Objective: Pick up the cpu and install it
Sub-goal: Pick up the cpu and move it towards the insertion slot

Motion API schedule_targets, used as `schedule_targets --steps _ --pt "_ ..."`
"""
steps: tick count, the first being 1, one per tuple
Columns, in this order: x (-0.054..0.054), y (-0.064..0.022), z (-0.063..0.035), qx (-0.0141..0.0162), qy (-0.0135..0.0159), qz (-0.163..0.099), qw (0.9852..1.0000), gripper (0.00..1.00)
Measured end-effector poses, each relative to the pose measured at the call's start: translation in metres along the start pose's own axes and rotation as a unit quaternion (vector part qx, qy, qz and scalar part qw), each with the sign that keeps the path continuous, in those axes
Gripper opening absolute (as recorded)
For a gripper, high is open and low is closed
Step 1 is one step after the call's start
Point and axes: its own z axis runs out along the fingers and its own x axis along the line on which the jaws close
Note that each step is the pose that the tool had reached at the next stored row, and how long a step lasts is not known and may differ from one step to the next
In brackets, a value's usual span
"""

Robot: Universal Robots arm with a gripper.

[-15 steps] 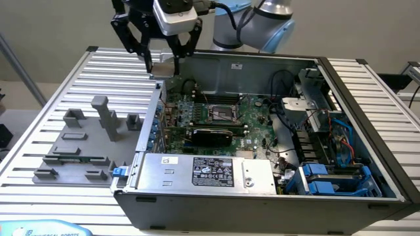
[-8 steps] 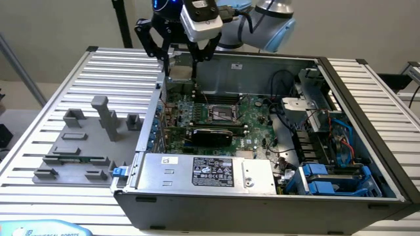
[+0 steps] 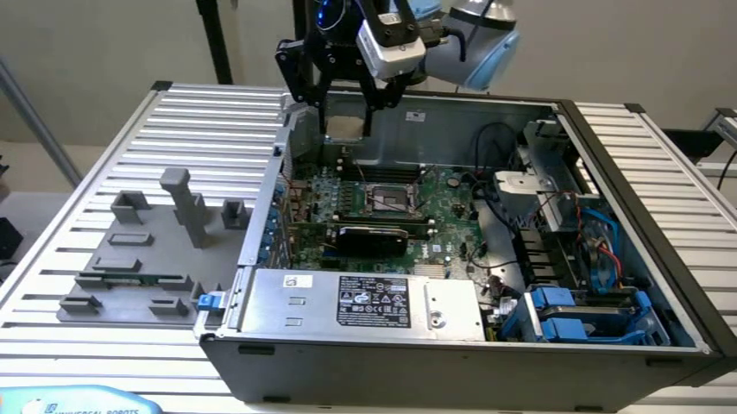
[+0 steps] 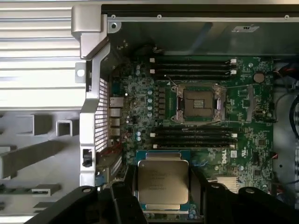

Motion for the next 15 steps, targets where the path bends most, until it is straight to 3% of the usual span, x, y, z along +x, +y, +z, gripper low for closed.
schedule_targets --steps 15 --pt "-0.034 0.047 0.0304 -0.0001 -0.0001 0.0 1.0 0.55"
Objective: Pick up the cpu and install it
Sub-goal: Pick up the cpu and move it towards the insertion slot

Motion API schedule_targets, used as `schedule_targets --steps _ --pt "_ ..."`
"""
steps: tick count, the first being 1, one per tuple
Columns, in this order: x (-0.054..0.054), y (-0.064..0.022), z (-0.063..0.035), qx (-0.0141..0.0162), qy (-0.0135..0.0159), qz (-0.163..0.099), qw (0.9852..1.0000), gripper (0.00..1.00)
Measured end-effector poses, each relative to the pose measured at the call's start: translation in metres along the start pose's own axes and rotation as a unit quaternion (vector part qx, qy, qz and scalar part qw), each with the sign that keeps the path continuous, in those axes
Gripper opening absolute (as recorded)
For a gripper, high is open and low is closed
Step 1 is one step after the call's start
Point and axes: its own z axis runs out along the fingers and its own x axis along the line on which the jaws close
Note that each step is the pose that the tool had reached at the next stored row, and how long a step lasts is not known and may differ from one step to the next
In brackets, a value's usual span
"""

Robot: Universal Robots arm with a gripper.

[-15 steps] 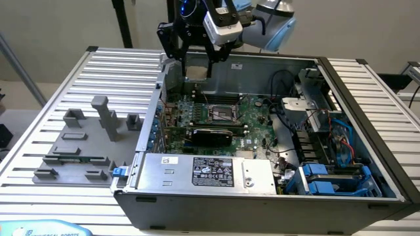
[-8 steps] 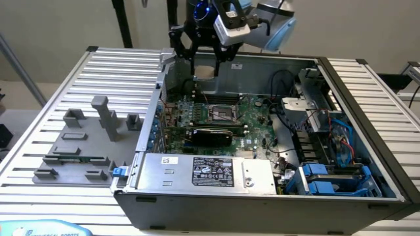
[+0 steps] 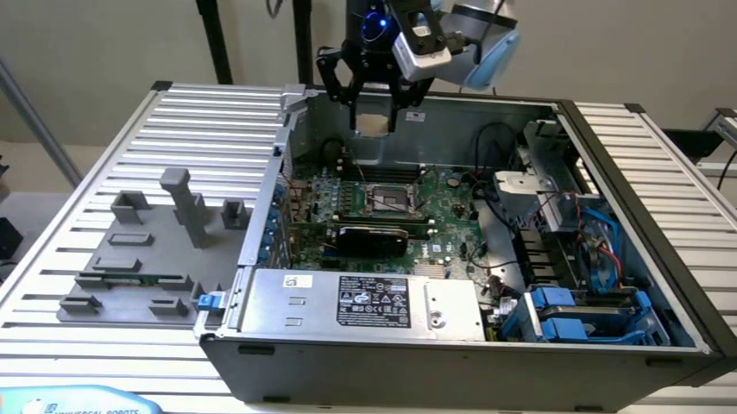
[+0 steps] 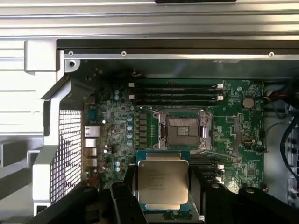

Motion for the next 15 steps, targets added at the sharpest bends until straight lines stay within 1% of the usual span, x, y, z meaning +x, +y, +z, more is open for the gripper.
schedule_targets --steps 4,7,13,15 --pt "-0.013 0.0109 0.008 0.0 0.0 0.0 1.0 0.55" --pt "-0.022 0.017 0.0138 0.0 0.0 0.0 1.0 0.55" --pt "-0.036 0.0207 0.025 0.0 0.0 0.0 1.0 0.55" --pt "-0.038 0.0207 0.0283 0.0 0.0 0.0 1.0 0.55"
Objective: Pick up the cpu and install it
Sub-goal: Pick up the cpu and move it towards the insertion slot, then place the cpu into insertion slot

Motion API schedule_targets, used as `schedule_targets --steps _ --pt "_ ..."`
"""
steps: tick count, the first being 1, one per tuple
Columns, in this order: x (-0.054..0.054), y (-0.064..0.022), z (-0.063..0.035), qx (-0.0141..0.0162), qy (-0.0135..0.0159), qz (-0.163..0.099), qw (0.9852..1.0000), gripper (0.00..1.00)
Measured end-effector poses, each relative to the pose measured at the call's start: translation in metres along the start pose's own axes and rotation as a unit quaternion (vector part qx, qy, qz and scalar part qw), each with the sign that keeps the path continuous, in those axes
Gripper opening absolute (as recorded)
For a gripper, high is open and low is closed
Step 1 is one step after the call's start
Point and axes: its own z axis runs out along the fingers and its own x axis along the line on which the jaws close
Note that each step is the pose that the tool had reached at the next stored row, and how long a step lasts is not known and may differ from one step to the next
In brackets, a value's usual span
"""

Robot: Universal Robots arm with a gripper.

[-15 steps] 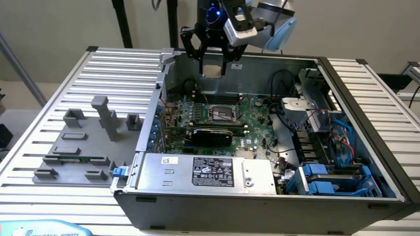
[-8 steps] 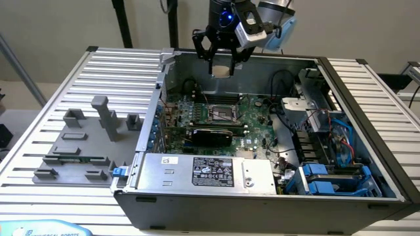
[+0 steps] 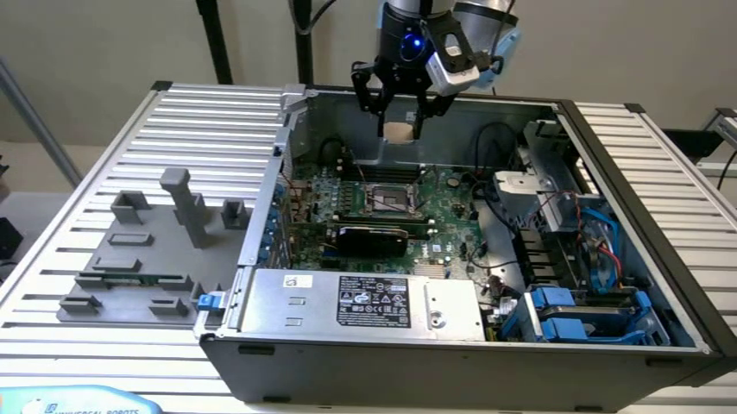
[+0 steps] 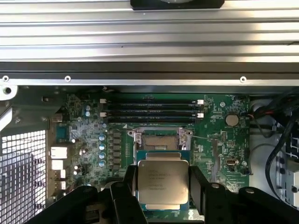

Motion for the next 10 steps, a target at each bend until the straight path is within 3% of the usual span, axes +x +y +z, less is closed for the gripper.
schedule_targets --steps 10 --pt "-0.0004 0.0 0.0004 0.0001 0.0001 0.0 1.0 0.55"
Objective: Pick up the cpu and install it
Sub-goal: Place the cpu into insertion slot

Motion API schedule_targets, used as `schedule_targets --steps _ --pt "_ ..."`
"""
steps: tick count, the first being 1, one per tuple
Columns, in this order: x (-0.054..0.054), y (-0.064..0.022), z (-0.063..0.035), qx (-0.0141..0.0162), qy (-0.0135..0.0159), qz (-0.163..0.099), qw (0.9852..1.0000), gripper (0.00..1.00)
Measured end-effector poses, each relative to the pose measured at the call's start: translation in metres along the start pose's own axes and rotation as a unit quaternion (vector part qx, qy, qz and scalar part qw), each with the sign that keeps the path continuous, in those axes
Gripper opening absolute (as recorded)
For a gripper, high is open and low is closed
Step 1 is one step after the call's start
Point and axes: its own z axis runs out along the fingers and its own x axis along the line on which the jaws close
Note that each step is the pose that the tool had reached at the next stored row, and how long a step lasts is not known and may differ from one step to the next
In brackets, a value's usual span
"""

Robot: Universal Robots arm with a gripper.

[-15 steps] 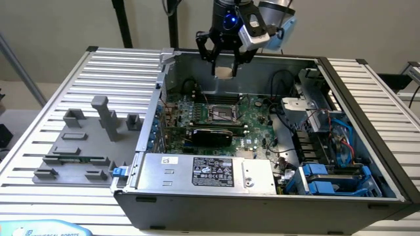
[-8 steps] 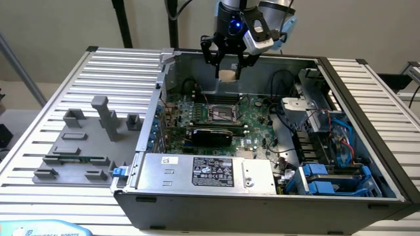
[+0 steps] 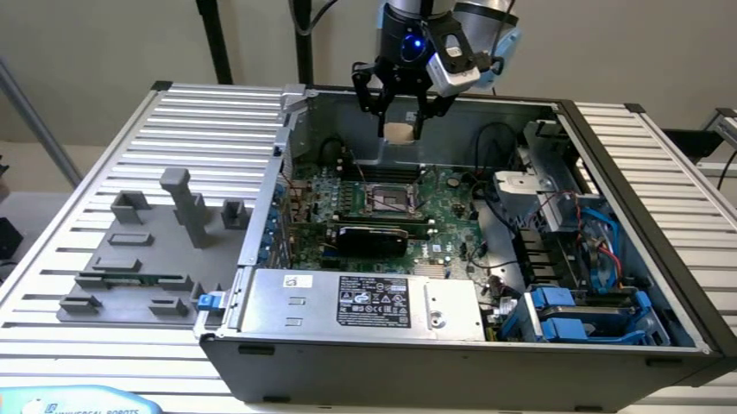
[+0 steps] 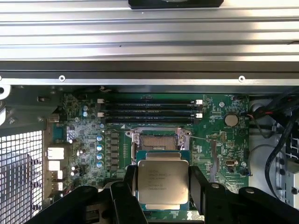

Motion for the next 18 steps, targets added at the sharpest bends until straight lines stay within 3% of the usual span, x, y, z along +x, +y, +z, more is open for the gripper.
schedule_targets --steps 7,10,14,18 --pt "0.0 0.0 0.0 0.0 0.0 0.002 1.0 0.55" --pt "0.0 0.0 0.0004 0.0 -0.0008 0.026 0.9997 0.55" --pt "0.0 -0.0001 0.001 0.0 -0.002 0.06 0.9982 0.55" --pt "0.0 -0.0001 0.0016 0.0 -0.0033 0.096 0.9954 0.55"
